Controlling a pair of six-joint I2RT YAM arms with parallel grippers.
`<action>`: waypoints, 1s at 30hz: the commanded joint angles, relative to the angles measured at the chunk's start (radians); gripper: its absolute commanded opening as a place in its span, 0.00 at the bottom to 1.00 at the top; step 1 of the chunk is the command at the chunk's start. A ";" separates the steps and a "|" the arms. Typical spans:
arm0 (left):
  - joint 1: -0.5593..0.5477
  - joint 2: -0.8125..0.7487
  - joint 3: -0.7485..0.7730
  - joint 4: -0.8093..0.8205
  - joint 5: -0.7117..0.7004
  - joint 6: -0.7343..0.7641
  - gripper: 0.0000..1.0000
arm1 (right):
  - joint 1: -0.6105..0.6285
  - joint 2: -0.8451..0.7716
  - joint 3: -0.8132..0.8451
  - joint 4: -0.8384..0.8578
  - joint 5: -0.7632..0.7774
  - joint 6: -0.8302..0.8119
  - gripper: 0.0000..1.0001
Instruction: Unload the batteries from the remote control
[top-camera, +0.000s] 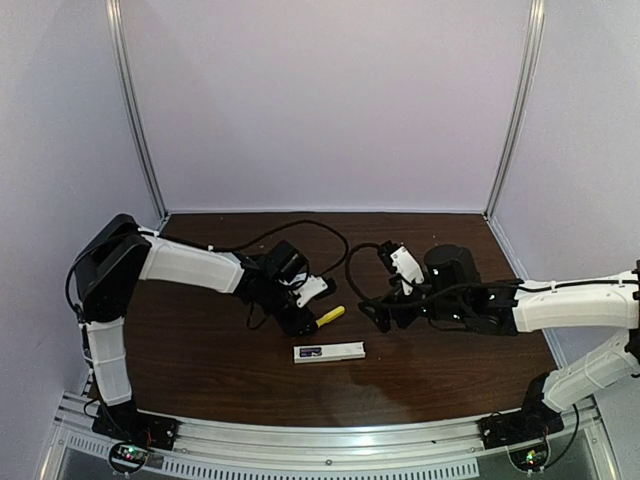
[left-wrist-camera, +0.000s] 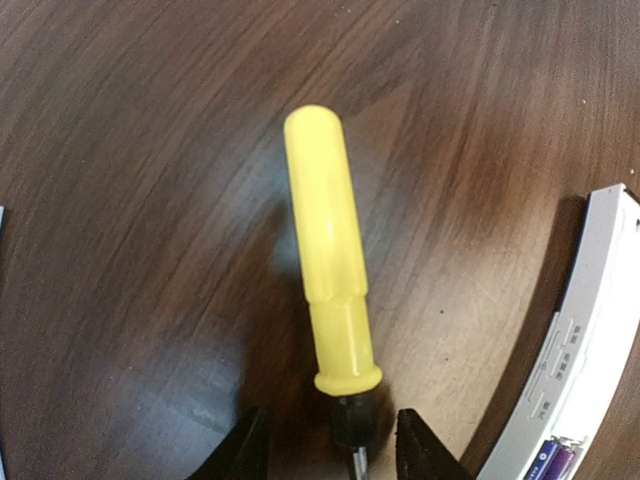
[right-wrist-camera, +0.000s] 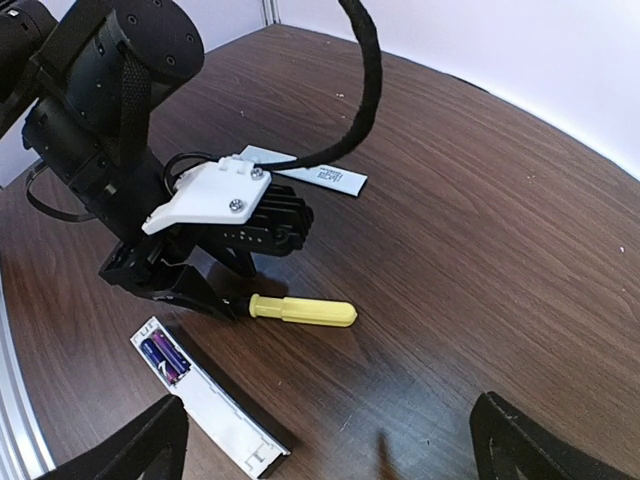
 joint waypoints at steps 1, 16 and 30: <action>-0.012 0.027 -0.011 0.049 0.006 0.008 0.43 | -0.005 0.025 0.042 -0.019 0.027 0.006 1.00; -0.013 0.021 -0.008 0.076 0.019 0.004 0.05 | -0.009 0.011 0.034 -0.041 0.039 0.007 1.00; -0.012 -0.093 0.053 0.047 0.227 0.057 0.00 | -0.060 -0.118 0.028 -0.111 0.013 -0.031 1.00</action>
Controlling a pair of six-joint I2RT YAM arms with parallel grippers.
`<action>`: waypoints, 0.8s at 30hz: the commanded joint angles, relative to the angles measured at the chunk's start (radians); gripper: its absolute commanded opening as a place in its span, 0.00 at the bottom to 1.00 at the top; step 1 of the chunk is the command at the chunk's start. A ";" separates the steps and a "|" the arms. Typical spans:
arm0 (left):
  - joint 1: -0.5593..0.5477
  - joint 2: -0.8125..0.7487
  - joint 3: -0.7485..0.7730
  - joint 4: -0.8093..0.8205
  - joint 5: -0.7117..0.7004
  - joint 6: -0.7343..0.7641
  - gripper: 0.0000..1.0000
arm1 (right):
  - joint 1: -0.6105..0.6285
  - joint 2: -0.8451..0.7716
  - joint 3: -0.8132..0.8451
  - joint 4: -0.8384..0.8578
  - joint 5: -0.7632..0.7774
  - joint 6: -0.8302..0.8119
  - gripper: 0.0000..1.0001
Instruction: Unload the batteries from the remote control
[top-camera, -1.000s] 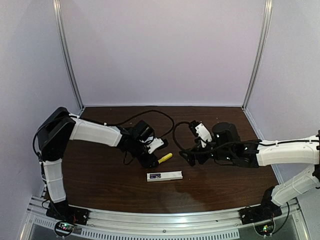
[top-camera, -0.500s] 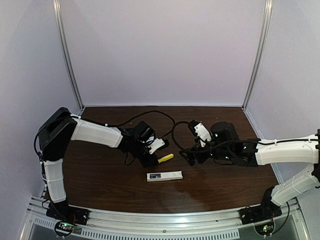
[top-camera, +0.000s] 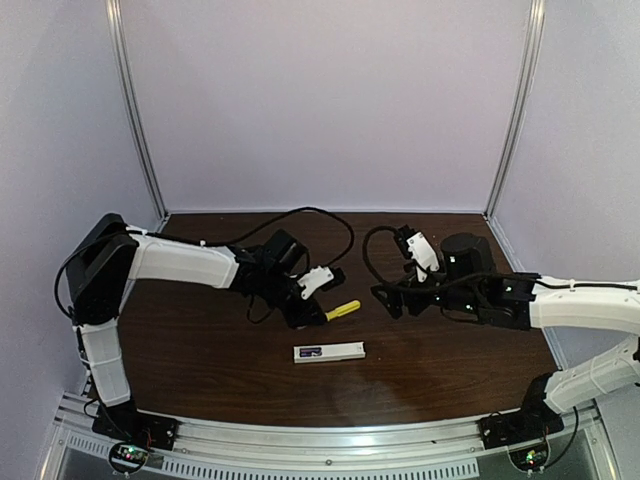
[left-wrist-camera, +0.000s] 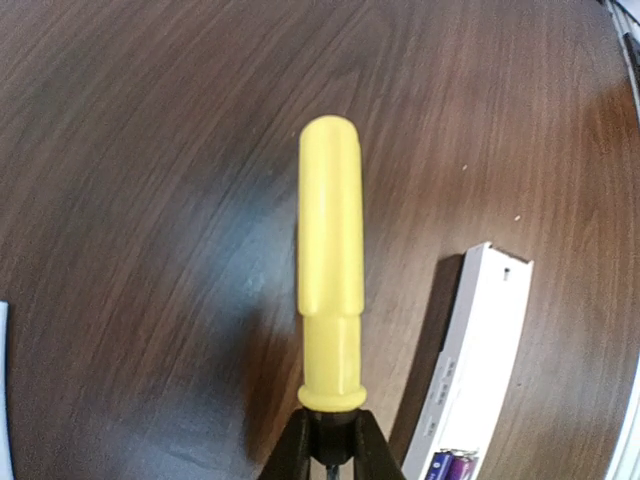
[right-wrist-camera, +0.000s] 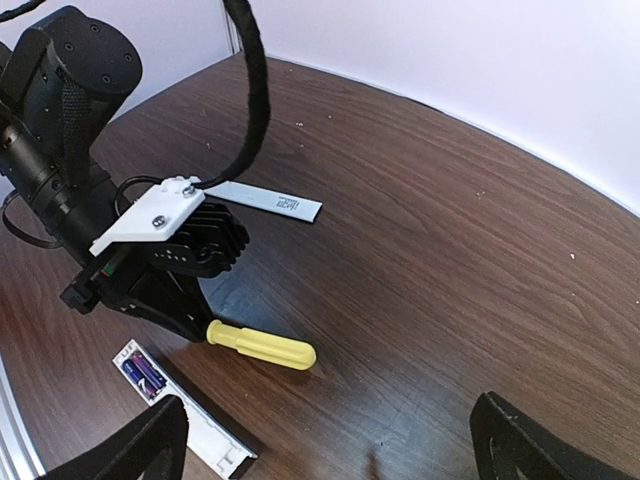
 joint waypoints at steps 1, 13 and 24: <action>-0.005 -0.061 0.047 0.010 0.107 0.033 0.00 | -0.019 -0.048 0.008 -0.057 -0.038 -0.023 1.00; -0.003 -0.166 0.036 -0.017 0.295 0.119 0.00 | -0.089 -0.131 0.118 -0.200 -0.417 -0.025 1.00; -0.003 -0.220 0.044 -0.049 0.417 0.144 0.00 | -0.137 -0.065 0.242 -0.290 -0.663 0.053 1.00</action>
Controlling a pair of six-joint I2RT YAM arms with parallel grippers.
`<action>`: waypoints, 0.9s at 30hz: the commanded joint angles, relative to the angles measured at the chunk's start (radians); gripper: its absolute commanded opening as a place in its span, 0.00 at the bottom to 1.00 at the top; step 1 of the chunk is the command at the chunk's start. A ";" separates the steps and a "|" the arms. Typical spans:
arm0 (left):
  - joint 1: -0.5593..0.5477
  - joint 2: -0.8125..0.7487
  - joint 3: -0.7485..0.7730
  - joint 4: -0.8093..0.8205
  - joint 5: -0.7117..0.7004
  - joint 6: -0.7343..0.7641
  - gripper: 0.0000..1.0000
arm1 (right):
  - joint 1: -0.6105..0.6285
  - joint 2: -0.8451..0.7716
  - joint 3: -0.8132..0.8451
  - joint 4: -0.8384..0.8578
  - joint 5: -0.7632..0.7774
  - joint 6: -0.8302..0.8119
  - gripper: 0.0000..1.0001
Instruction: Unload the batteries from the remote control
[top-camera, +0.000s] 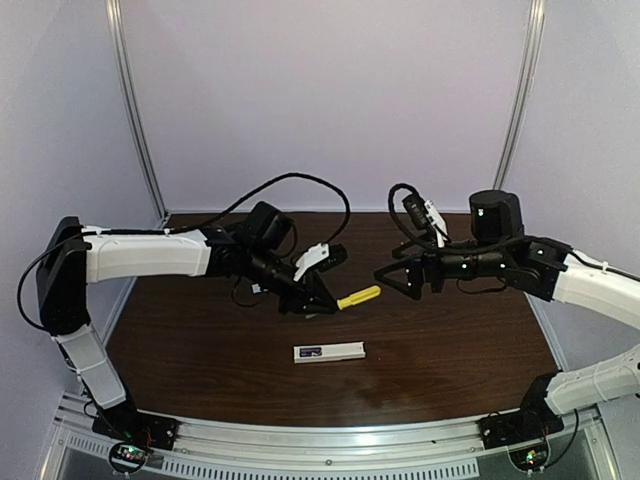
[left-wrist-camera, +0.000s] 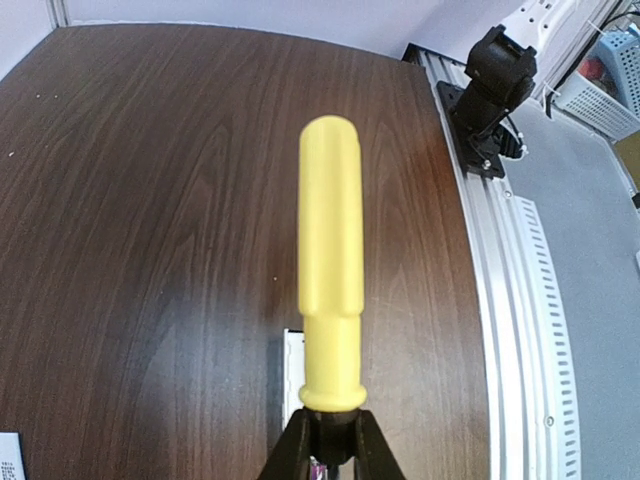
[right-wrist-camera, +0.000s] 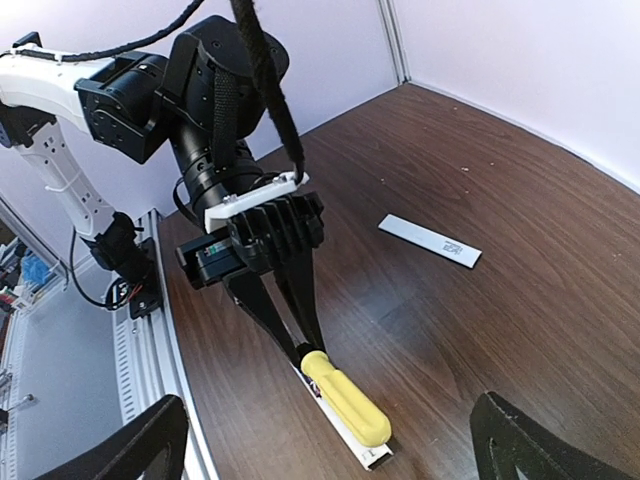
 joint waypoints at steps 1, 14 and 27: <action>-0.003 -0.040 0.024 -0.027 0.087 0.031 0.00 | -0.013 0.034 0.044 -0.072 -0.129 0.035 1.00; -0.003 -0.074 0.028 -0.029 0.208 0.042 0.00 | -0.018 0.145 0.113 -0.163 -0.313 0.029 1.00; -0.003 -0.071 0.009 0.012 0.233 0.012 0.00 | -0.001 0.232 0.140 -0.153 -0.370 0.035 0.80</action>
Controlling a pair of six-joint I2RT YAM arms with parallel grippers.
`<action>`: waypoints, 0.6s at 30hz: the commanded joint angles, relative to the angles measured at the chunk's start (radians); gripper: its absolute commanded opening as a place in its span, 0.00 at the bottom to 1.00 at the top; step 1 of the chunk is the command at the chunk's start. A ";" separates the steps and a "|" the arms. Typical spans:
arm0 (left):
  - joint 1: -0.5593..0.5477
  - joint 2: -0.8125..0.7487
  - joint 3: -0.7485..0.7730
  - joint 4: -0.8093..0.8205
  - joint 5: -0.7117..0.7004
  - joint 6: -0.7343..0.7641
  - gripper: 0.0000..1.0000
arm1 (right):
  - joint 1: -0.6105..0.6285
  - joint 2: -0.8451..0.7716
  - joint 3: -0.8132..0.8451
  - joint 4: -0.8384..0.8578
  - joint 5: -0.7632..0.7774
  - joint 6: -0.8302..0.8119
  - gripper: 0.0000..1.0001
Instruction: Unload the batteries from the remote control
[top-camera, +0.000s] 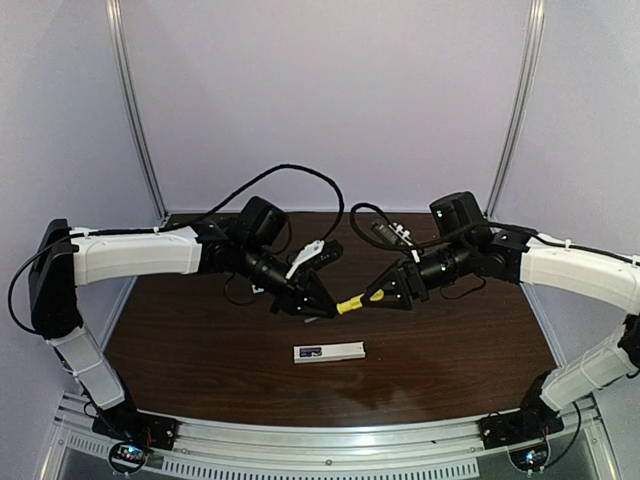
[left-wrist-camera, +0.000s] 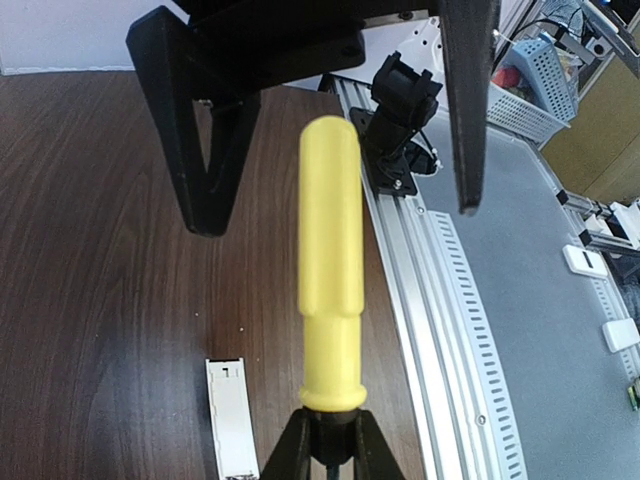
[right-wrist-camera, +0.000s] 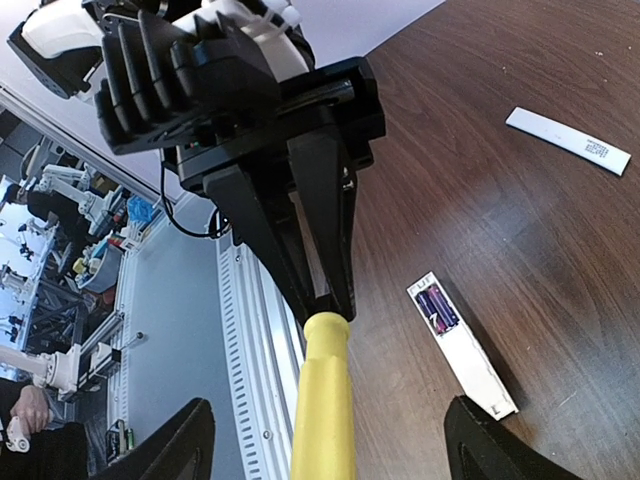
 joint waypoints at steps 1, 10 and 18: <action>-0.002 -0.019 0.008 0.053 0.025 -0.010 0.00 | 0.013 0.016 0.035 0.000 -0.018 -0.006 0.77; -0.003 -0.002 0.008 0.079 0.032 -0.029 0.00 | 0.050 0.053 0.063 -0.005 0.007 -0.034 0.56; -0.003 0.015 0.010 0.091 0.036 -0.032 0.00 | 0.067 0.069 0.079 -0.028 0.031 -0.057 0.40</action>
